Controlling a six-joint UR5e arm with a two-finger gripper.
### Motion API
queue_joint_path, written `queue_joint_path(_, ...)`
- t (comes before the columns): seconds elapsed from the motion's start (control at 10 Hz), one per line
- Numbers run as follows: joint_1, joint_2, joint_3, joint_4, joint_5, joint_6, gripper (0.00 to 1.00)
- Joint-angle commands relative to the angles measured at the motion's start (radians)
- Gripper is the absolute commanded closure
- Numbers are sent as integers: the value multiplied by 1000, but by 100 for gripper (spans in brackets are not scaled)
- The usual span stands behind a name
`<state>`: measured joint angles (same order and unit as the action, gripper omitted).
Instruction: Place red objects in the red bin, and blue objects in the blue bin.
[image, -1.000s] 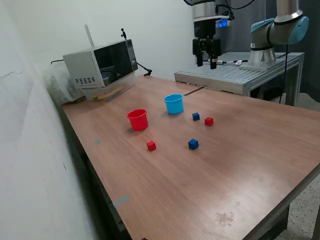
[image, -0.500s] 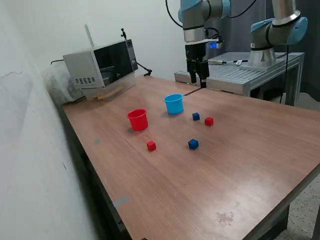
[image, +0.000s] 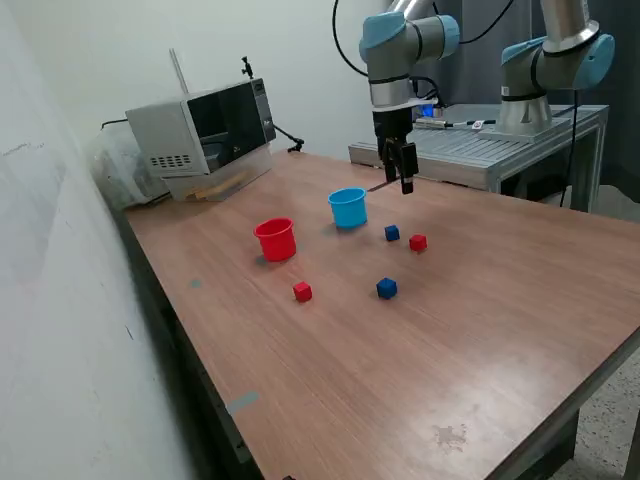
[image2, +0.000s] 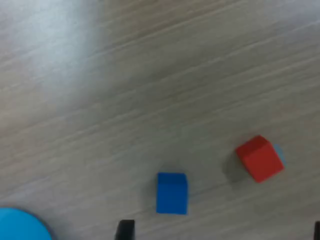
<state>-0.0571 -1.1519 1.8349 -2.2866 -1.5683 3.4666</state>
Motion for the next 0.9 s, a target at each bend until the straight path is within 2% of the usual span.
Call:
queue_joint_path(0.0, -18, 27, 23, -34, -3, 2, 0)
queue_joint_path(0.8, -15, 77, 21, -74, -4, 0, 0)
